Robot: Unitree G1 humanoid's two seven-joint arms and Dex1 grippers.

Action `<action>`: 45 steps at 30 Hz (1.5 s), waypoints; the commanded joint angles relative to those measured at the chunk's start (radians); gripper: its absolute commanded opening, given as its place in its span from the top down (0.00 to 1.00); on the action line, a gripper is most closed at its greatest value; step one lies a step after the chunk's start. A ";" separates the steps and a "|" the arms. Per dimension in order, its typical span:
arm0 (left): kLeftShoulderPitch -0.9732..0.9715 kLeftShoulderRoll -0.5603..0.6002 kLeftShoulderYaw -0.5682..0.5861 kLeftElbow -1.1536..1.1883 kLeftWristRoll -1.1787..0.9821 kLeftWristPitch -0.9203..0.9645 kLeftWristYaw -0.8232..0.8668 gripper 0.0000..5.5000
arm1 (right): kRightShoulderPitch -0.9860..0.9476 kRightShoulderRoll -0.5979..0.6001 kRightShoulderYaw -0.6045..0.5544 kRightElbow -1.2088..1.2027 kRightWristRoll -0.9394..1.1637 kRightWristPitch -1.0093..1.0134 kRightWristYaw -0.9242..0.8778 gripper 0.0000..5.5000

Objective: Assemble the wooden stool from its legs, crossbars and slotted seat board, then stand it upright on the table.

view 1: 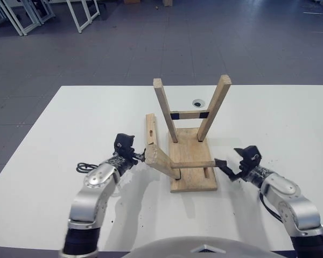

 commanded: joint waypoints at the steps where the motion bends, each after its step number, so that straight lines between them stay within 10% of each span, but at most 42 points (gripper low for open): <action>1: -0.037 -0.065 -0.056 0.030 0.051 0.057 0.092 0.25 | -0.011 0.031 -0.018 0.013 -0.019 -0.011 -0.029 0.11; 16: -0.064 -0.054 -0.119 0.294 0.118 0.090 0.072 0.25 | -0.024 0.093 -0.005 0.020 -0.057 -0.014 -0.046 0.11; 33: 0.033 -0.062 0.058 0.237 0.035 -0.109 0.038 0.63 | -0.208 0.088 -0.134 -0.050 0.015 0.169 -0.102 0.11; 39: -0.074 0.028 0.438 0.020 -0.688 -0.239 -0.294 0.63 | -0.407 0.090 -0.417 -0.095 0.702 0.502 -0.068 0.00; 45: -0.147 0.275 0.392 -0.044 -1.234 0.091 -0.500 0.63 | -0.588 0.013 -0.315 -0.008 1.411 0.566 -0.182 0.00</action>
